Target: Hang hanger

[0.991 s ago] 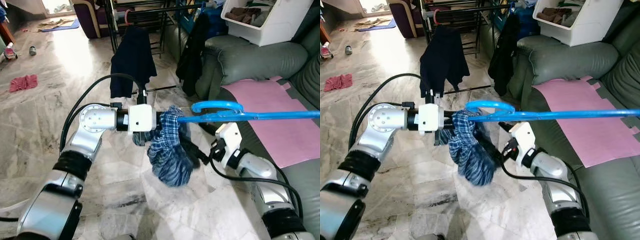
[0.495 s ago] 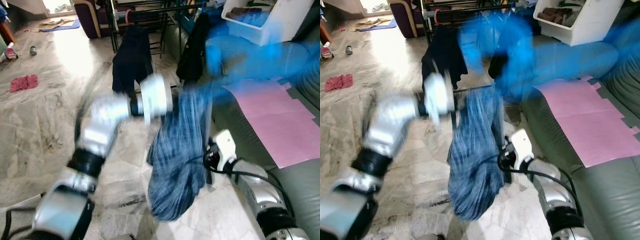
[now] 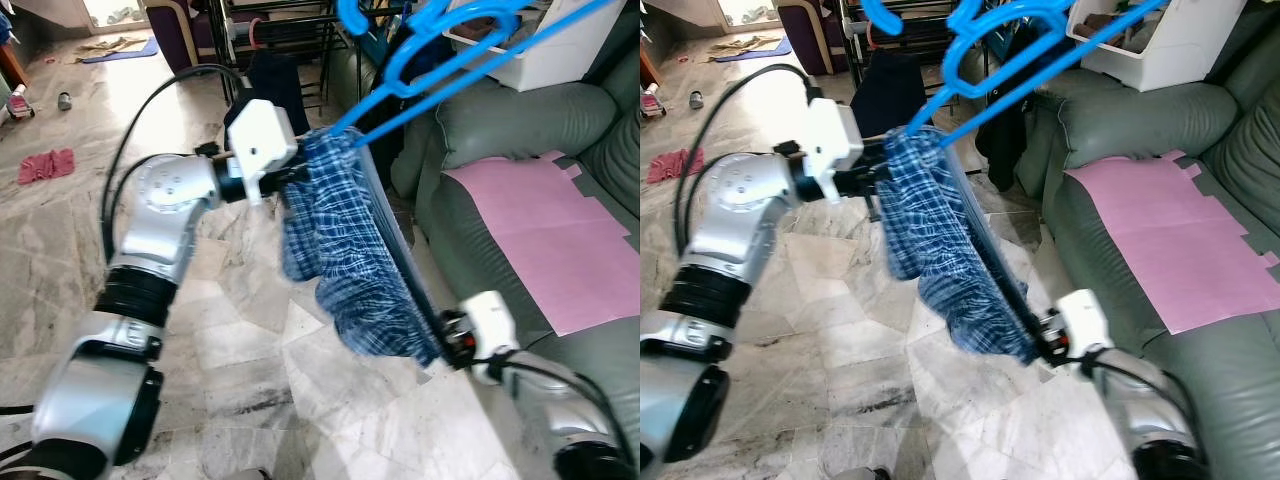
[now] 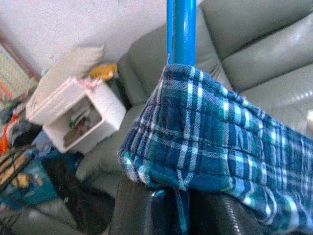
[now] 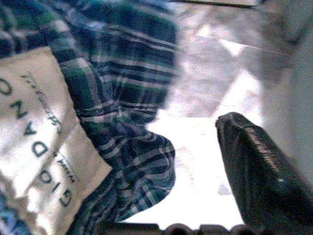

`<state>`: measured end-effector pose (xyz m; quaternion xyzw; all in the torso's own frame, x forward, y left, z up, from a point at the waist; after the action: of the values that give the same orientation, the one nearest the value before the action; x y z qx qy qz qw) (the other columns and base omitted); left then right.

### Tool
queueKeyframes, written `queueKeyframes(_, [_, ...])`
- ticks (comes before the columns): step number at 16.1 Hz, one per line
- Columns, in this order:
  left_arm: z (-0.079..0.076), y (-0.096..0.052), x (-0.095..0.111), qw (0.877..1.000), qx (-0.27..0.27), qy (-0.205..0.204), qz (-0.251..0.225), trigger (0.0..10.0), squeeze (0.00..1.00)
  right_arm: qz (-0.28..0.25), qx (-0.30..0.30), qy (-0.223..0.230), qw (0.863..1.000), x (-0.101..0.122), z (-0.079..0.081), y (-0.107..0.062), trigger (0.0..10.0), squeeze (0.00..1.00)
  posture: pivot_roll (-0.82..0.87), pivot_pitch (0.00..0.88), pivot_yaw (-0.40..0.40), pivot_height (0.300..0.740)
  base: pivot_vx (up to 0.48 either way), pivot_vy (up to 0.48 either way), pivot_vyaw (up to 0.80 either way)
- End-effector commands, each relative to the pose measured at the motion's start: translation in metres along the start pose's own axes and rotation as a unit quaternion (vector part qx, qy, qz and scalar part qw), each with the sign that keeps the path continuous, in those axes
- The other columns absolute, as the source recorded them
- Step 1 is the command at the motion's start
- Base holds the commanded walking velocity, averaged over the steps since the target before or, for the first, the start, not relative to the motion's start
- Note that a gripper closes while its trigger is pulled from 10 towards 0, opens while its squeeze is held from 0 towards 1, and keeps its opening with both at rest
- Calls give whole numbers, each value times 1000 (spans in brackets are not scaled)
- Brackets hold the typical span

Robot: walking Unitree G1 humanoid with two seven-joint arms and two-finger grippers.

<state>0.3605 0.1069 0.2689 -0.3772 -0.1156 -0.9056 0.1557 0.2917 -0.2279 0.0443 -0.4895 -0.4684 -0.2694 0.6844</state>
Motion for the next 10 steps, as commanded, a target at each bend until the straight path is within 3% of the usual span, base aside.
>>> queueKeyframes(1, [19,-10,11,999,45,25,-12,0,0,24,-26,11,999,-12,-10,-9,0,0,-33,104,6,740,0,0,0])
queueKeyframes(2, [17,-22,-3,999,49,11,16,0,0,-7,-88,22,996,0,-32,-18,0,0,-34,104,6,740,0,0,0])
queueKeyframes(3, [12,-36,-19,998,50,-8,47,0,0,-52,-169,37,983,20,-58,-28,0,0,-39,106,7,740,0,0,0])
queueKeyframes(5, [11,-51,-32,993,75,-69,61,0,0,-105,-238,67,963,47,-81,-37,0,0,-44,107,7,740,0,0,0])
queueKeyframes(7, [1,-64,-42,985,80,-140,61,0,0,-168,-273,84,943,84,-94,-41,0,0,-39,105,1,740,0,0,0])
queueKeyframes(8, [-15,-71,-50,980,51,-179,69,0,0,-199,-283,82,935,106,-96,-41,0,0,-37,104,-2,740,0,0,0])
queueKeyframes(9, [-18,-72,-52,979,46,-183,71,0,0,-204,-284,79,933,110,-96,-41,0,0,-37,104,-2,740,0,0,0])
queueKeyframes(10, [-31,-76,-56,974,18,-211,78,0,0,-214,-280,74,933,120,-95,-39,0,0,-36,102,-3,740,0,0,0])
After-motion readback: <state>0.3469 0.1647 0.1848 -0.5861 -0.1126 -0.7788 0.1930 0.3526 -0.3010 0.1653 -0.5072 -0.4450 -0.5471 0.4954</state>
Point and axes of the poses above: a point about 5 cm out from each wrist's last joint towards the gripper, its own y axis pointing out of the wrist towards the gripper, its own x axis along the axis of the wrist's last joint, z = x × y, the point moved 1 cm from there along y, pointing out of the wrist towards the gripper, and after that the axes turned 6 degrees about y, right-handed, at the moved point
